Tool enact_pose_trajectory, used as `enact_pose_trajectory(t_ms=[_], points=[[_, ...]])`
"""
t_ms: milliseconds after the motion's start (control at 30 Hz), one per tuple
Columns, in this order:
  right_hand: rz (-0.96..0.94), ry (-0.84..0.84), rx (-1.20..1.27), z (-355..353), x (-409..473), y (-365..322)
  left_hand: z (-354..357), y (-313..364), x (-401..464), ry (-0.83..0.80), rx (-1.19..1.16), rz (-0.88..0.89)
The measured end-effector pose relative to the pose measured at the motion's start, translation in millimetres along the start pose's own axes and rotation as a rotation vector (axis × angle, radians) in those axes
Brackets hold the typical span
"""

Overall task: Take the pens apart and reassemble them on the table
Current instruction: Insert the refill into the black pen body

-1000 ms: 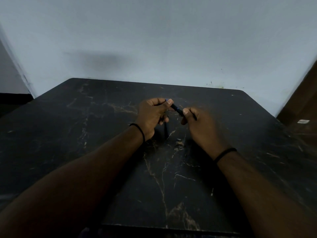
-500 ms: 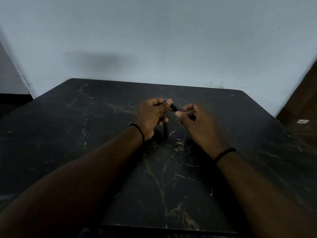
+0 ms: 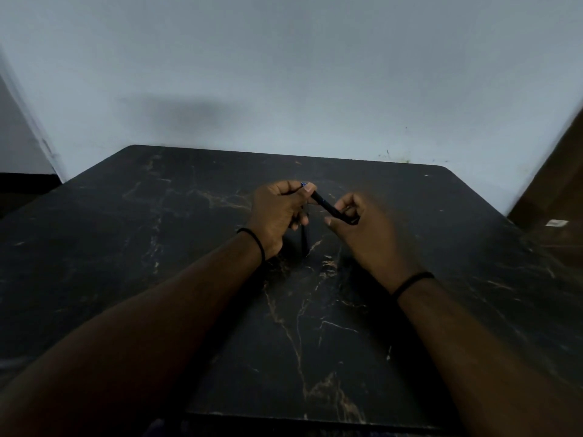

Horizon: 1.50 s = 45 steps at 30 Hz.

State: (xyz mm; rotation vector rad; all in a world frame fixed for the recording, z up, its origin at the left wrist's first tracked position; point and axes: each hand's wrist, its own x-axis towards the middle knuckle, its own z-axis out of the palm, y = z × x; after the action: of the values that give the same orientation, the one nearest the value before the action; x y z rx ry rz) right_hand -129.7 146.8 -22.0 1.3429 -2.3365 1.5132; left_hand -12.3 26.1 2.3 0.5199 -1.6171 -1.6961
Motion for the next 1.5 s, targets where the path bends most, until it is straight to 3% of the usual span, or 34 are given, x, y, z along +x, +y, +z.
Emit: enact_pose_trajectory(t_ms=[200, 433, 667, 900, 1333, 1500], points=[[0.0, -0.027, -0.105, -2, -1, -3, 1, 1, -1, -0.004, 0.009, 0.014], [0.023, 0.003, 0.01, -3, -1, -5, 0, 0, 1, -0.009, -0.006, 0.014], [-0.002, -0.013, -0.117, -4, -2, -6, -1, -3, 4, -0.04, -0.054, 0.005], [-0.021, 0.034, 0.033, -3, -3, -10, 1, -2, 3, -0.067, -0.138, -0.049], [-0.059, -0.055, -0.028, -4, -4, -10, -3, 0, 3, -0.146, -0.11, -0.055], [-0.022, -0.133, 0.054, -10, -6, -17, -4, 4, 2, -0.156, -0.104, -0.024]])
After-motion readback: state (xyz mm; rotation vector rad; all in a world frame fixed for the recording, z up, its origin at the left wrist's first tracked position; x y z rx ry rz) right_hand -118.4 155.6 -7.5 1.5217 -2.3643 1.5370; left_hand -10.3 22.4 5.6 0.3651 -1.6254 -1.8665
